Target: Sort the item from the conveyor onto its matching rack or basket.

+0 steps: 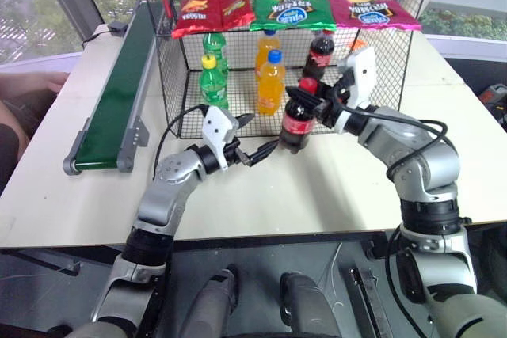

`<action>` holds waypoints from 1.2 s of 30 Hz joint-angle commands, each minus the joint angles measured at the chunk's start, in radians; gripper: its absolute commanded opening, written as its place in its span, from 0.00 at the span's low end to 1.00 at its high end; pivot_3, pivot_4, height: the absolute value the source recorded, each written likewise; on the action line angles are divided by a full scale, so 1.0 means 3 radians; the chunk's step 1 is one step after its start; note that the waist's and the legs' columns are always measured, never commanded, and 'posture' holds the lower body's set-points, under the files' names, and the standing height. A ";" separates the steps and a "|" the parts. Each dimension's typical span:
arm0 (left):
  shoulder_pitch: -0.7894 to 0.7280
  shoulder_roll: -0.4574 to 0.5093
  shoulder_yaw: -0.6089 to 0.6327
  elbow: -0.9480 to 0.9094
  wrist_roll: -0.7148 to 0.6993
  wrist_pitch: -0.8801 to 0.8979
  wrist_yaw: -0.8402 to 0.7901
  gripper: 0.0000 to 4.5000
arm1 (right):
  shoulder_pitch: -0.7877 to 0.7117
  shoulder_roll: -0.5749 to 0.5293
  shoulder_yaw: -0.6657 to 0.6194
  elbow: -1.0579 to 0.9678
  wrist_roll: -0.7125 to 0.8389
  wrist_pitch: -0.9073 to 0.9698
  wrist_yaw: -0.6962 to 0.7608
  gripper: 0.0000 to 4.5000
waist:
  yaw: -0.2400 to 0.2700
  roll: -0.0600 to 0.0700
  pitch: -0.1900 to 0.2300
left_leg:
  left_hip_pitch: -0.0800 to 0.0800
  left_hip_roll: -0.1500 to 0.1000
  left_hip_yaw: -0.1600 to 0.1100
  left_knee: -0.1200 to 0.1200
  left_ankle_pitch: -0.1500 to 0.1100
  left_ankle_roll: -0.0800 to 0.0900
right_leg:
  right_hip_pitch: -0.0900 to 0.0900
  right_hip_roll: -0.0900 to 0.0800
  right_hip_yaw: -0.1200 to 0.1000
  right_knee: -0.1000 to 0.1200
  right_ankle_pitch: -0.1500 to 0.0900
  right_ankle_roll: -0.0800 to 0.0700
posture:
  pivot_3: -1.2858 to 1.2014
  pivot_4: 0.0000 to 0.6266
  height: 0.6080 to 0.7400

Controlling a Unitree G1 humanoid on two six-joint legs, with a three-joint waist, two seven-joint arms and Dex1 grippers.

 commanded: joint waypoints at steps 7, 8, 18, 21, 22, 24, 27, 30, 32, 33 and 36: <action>0.0105 -0.0126 0.0029 -0.0229 0.0004 0.0014 0.0279 0.97 | -0.0595 0.0155 -0.0265 0.1006 -0.0493 -0.0867 -0.0510 0.27 | -0.0004 0.0001 0.0000 | 0.0002 0.0000 0.0003 0.0000 0.0001 -0.0001 | 0.0000 0.0002 0.0002 0.0004 0.0000 0.0000 | 0.52 0.24 0.98; 0.0121 -0.0138 0.0021 -0.0240 0.0010 0.0011 0.0299 0.97 | -0.0631 0.0161 -0.0276 0.1119 -0.0528 -0.0952 -0.0534 0.27 | -0.0004 0.0001 0.0000 | 0.0003 0.0000 0.0004 0.0000 0.0001 -0.0001 | 0.0000 0.0002 0.0002 0.0004 0.0000 0.0000 | 0.52 0.24 0.98; 0.0147 -0.0208 -0.0001 -0.0264 0.0025 0.0014 0.0419 0.97 | -0.1017 0.0225 -0.0339 0.2243 -0.0750 -0.1709 -0.0579 0.27 | -0.0011 0.0001 0.0001 | 0.0004 0.0000 0.0006 0.0000 0.0002 -0.0001 | 0.0000 0.0003 0.0004 0.0006 0.0001 0.0001 | 0.52 0.24 0.98; 0.0149 -0.0210 -0.0008 -0.0255 0.0033 0.0009 0.0423 0.97 | -0.1140 0.0245 -0.0345 0.2537 -0.0785 -0.1888 -0.0581 0.27 | -0.0016 0.0002 0.0001 | 0.0004 0.0000 0.0007 -0.0001 0.0002 -0.0001 | -0.0001 0.0003 0.0004 0.0007 0.0001 0.0001 | 0.52 0.24 0.98; 0.0149 -0.0209 -0.0010 -0.0251 0.0036 0.0007 0.0422 0.97 | -0.1183 0.0249 -0.0344 0.2643 -0.0801 -0.1951 -0.0575 0.27 | -0.0019 0.0002 0.0001 | 0.0005 0.0000 0.0007 -0.0001 0.0002 -0.0001 | -0.0001 0.0003 0.0004 0.0007 0.0001 0.0001 | 0.52 0.24 0.98; 0.0152 -0.0204 -0.0007 -0.0244 0.0037 0.0002 0.0418 0.97 | -0.1250 0.0252 -0.0347 0.2817 -0.0824 -0.2060 -0.0563 0.27 | -0.0022 0.0002 0.0001 | 0.0005 0.0000 0.0008 -0.0001 0.0002 -0.0001 | -0.0001 0.0004 0.0005 0.0008 0.0001 0.0001 | 0.52 0.24 0.98; 0.0156 -0.0196 0.0000 -0.0223 0.0042 -0.0011 0.0409 0.97 | -0.1325 0.0244 -0.0354 0.3047 -0.0857 -0.2215 -0.0518 0.27 | -0.0021 0.0002 0.0001 | 0.0005 0.0000 0.0008 -0.0001 0.0002 -0.0001 | -0.0001 0.0004 0.0005 0.0008 0.0001 0.0001 | 0.52 0.24 0.98; 0.0161 -0.0196 -0.0001 -0.0239 0.0045 0.0000 0.0417 0.99 | -0.1367 0.0237 -0.0362 0.3211 -0.0875 -0.2313 -0.0485 0.38 | -0.0017 0.0002 0.0001 | 0.0005 0.0000 0.0008 -0.0001 0.0003 -0.0001 | -0.0001 0.0004 0.0005 0.0008 0.0001 0.0001 | 0.52 0.24 0.98; 0.0166 -0.0196 -0.0003 -0.0249 0.0045 0.0006 0.0422 1.00 | -0.1380 0.0237 -0.0365 0.3267 -0.0883 -0.2351 -0.0465 0.56 | -0.0016 0.0002 0.0001 | 0.0005 0.0000 0.0008 -0.0001 0.0003 -0.0001 | -0.0001 0.0004 0.0005 0.0008 0.0001 0.0001 | 0.52 0.24 0.98; 0.0170 -0.0195 -0.0005 -0.0256 0.0045 0.0009 0.0424 1.00 | -0.1379 0.0241 -0.0364 0.3281 -0.0881 -0.2360 -0.0438 0.67 | -0.0019 0.0002 0.0001 | 0.0005 0.0000 0.0008 -0.0001 0.0003 -0.0002 | -0.0001 0.0004 0.0006 0.0008 0.0001 0.0001 | 0.52 0.24 0.98; 0.0167 -0.0195 -0.0005 -0.0259 0.0045 0.0017 0.0430 1.00 | -0.1367 0.0248 -0.0354 0.3278 -0.0889 -0.2362 -0.0404 0.99 | -0.0021 0.0002 0.0001 | 0.0006 0.0000 0.0008 -0.0001 0.0003 -0.0002 | -0.0001 0.0005 0.0006 0.0009 0.0001 0.0001 | 0.52 0.24 0.98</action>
